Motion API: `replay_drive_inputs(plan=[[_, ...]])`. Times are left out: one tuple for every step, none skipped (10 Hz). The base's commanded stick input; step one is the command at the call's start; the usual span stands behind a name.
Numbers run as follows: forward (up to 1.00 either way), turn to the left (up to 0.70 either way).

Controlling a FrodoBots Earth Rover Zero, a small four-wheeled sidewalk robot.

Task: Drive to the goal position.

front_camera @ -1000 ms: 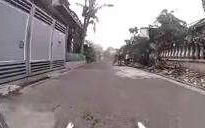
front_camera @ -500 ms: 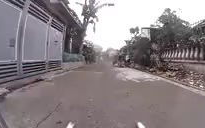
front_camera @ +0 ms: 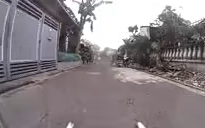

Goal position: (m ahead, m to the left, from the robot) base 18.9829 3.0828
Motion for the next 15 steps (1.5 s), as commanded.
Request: replay_drive_inputs(plan=[[0.70,0.00],[0.70,0.00],[0.70,0.00],[0.70,0.00],[0.70,0.00],[0.70,0.00],[0.70,0.00],[0.70,0.00],[0.70,0.00],[0.70,0.00],[0.70,0.00],[0.70,0.00],[0.70,0.00],[0.70,0.00],[0.70,-0.10]])
